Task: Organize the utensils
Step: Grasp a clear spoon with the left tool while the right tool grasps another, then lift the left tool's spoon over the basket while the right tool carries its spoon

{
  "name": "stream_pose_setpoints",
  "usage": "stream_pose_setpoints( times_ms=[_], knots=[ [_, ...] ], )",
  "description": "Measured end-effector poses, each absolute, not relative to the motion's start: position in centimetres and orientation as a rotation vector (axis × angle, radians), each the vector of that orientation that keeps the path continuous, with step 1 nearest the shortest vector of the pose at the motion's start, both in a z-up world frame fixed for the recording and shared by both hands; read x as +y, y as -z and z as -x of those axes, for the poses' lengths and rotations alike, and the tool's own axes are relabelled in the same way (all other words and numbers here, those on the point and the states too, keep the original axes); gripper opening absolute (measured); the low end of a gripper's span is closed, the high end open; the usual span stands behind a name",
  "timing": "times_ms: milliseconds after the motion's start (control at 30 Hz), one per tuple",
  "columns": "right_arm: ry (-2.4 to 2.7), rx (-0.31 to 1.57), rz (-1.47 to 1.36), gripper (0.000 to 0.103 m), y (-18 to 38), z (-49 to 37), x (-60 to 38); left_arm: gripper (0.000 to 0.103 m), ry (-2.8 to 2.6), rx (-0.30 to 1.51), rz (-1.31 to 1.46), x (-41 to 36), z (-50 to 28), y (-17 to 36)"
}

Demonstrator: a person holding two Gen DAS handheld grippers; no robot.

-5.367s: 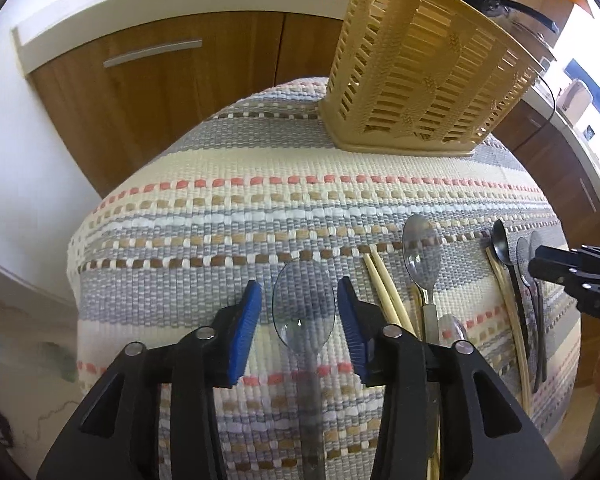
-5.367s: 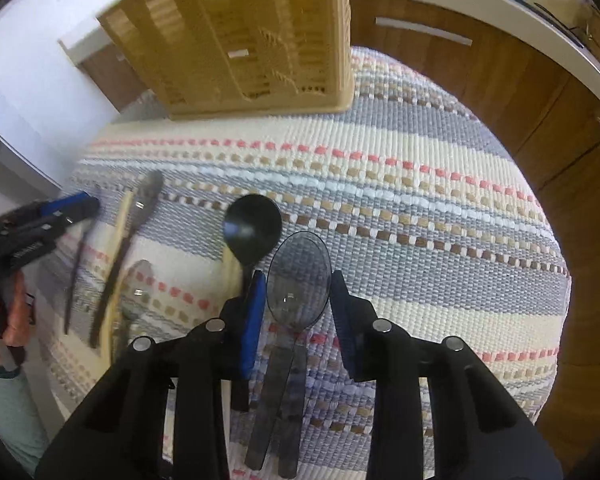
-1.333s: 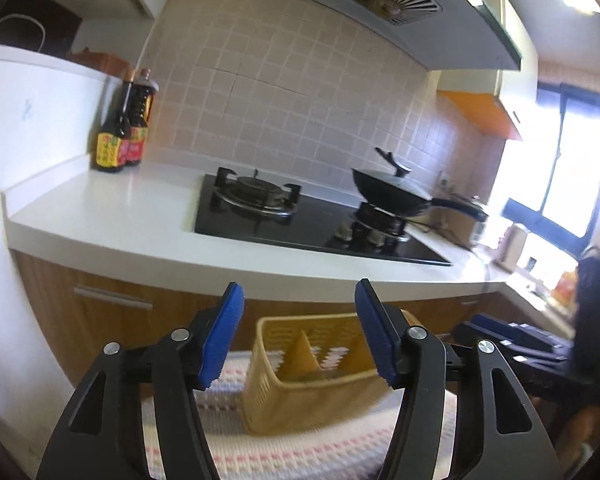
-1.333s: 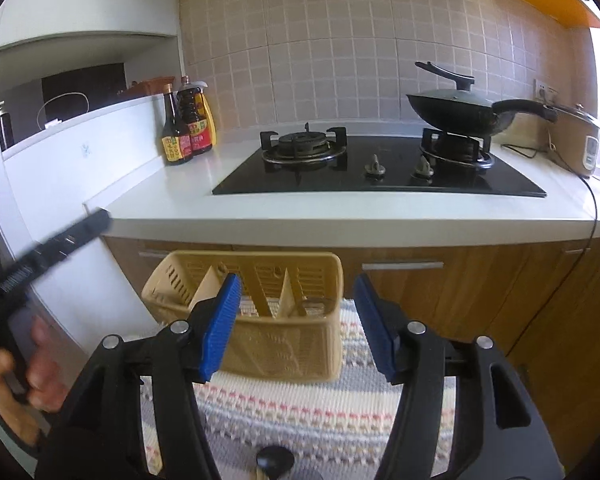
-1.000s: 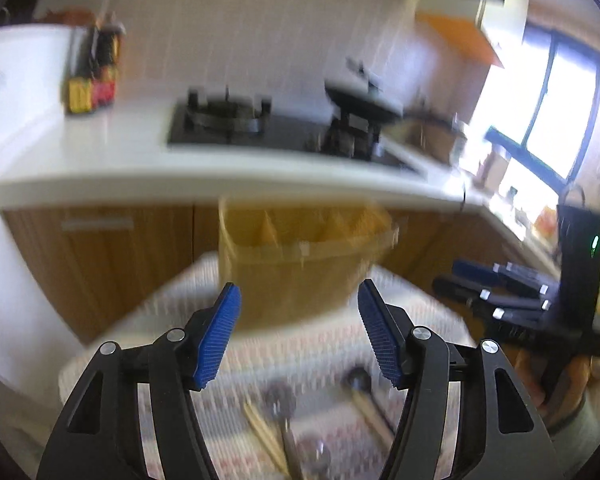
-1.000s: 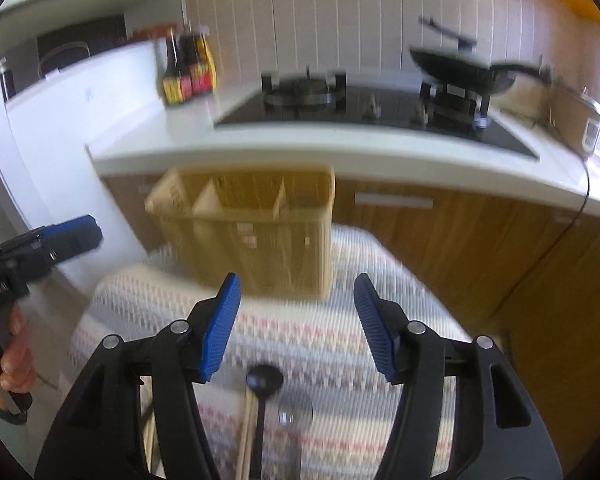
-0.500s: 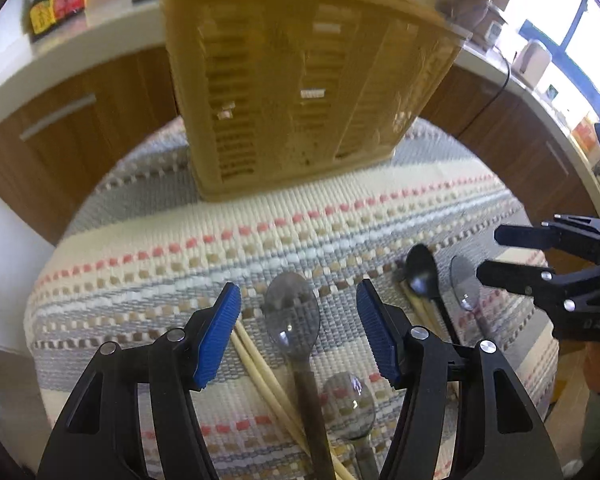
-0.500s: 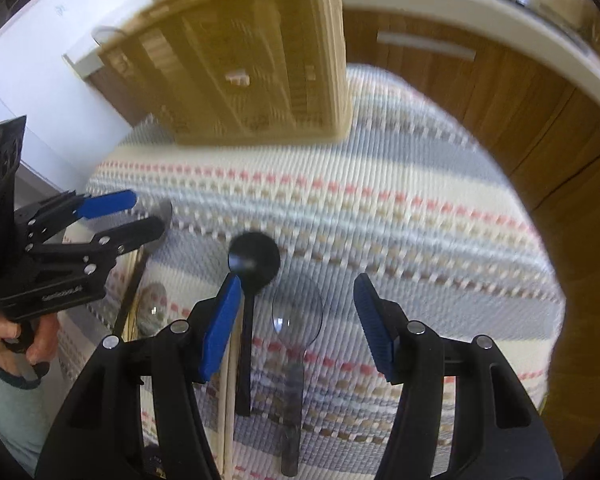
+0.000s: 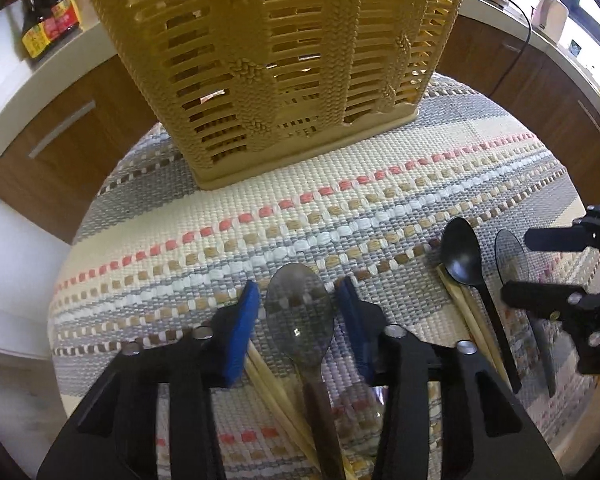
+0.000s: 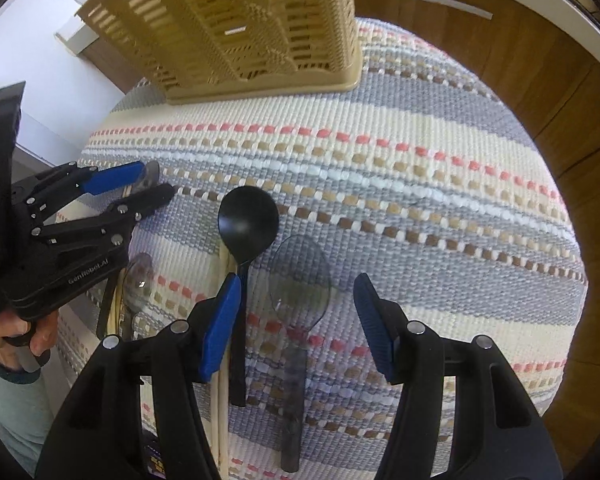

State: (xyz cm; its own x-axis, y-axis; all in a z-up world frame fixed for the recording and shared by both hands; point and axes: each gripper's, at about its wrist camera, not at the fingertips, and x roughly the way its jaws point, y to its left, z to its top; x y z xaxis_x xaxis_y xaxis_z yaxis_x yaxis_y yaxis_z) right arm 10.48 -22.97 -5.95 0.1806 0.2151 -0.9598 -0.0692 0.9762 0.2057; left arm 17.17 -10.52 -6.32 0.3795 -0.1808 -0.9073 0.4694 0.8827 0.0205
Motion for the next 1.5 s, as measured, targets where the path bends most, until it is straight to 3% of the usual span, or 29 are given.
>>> stream_pose_setpoints(
  times_ms=[200, 333, 800, 1133, 1500],
  knots=[
    [-0.15, 1.376, -0.021, 0.036, 6.7, -10.8, -20.8, 0.031, 0.412, 1.081, -0.302, -10.9, -16.6, 6.3],
    [-0.131, 1.376, 0.03, 0.03, 6.9, -10.8, -19.6, 0.031, 0.383, 1.041, -0.325, -11.3, -15.6, 5.9],
    [-0.21, 1.191, 0.047, 0.03, 3.1, -8.7, -17.0, 0.03, 0.356, 0.819, -0.269, -10.3, -10.9, -0.8],
    [-0.31, 1.006, -0.03, 0.029, -3.4, -8.1, -19.4, 0.03, 0.331, 0.592, -0.197, -7.9, -8.7, -7.6],
    [-0.322, 0.679, -0.174, 0.03, -13.1, -10.1, -21.1, 0.03, 0.304, 0.34, -0.042, -4.6, -9.9, -17.1]
  ],
)
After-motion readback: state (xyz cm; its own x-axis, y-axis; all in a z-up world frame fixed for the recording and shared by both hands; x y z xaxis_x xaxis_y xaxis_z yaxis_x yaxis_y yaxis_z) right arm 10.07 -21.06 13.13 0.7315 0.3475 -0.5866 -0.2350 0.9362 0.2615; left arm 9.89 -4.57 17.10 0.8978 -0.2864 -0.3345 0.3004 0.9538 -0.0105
